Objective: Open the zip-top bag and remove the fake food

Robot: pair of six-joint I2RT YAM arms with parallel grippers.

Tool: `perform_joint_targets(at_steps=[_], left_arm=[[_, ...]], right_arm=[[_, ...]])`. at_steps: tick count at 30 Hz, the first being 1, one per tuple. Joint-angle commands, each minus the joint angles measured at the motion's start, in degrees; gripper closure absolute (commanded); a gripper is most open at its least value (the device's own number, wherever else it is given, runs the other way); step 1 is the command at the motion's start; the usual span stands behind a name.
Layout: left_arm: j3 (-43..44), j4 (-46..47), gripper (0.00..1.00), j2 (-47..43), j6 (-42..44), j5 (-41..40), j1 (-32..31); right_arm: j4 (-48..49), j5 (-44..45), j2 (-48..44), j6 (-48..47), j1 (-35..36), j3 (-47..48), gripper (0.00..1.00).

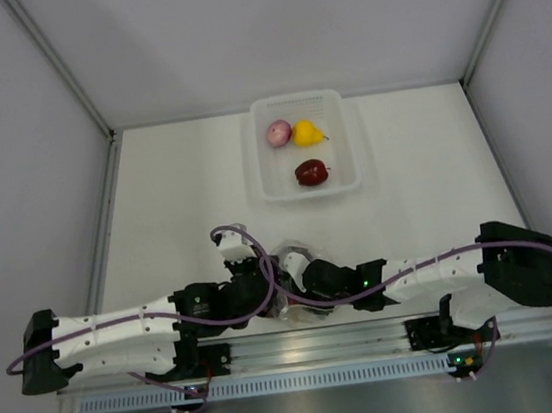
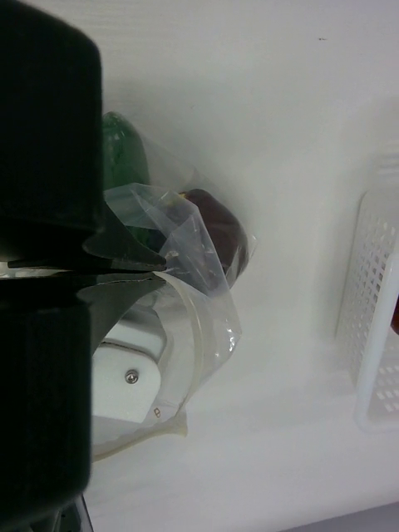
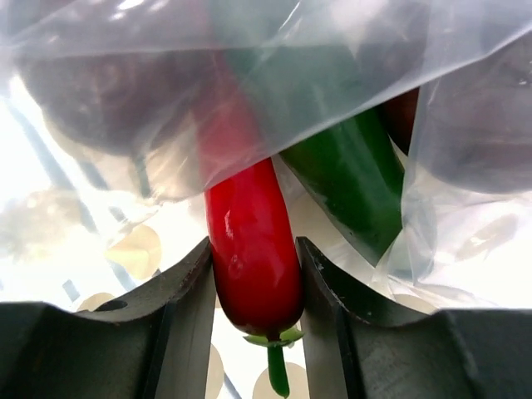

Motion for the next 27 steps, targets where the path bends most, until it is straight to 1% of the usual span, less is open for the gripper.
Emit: perform_joint_targets(at_steps=[1,4,5,7,8,10,11,16,23,27], left_arm=[[-0.07,4.17,1.0,-0.91,-0.45,1.17,-0.32],[-0.34,4.17,1.0,-1.0,-0.02,0.56,-0.32],[-0.51,4.17,1.0,-1.09,-0.02,-0.14,-0.32],[-1.21,4.09,1.0,-1.18,-0.1,-0.59,-0.32],[-1.57,4.17,1.0,-1.26,-0.36,-0.76,-0.32],[-1.92,4.17,1.0,-1.53,-0.63,-0.94,-0.4],[-2.01,4.17,1.0,-1.61,-0.54,-1.03,-0.32],[-1.92,4.09,1.0,-1.97,0.69,-0.76,-0.32],[-2.63,4.0,1.0,-3.02,1.04,-1.64,-0.32],[-1.92,2.33,1.0,-2.58,0.69,-2.96,-0.4]], right_arm=[[5.56,0.1,-4.14,-1.99,1.79,0.44,0.77],[4.33,0.62,-6.08,-1.29,1.7,0.97,0.82],[2.76,1.06,-6.52,-0.94,1.79,1.49,0.84],[-0.14,3.08,-8.1,-0.07,1.79,2.29,0.86],[-2.77,3.7,-8.54,0.2,1.7,2.99,0.89],[-4.89,5.45,-10.03,0.99,1.79,3.61,0.98],[-6.21,5.9,-10.56,1.34,1.7,4.39,1.0],[-11.66,9.06,-14.6,1.52,1.88,5.98,1.0],[-20.45,9.77,-20.57,1.26,1.79,9.14,1.0],[-25.11,8.1,-23.74,1.26,1.79,10.46,1.0]])
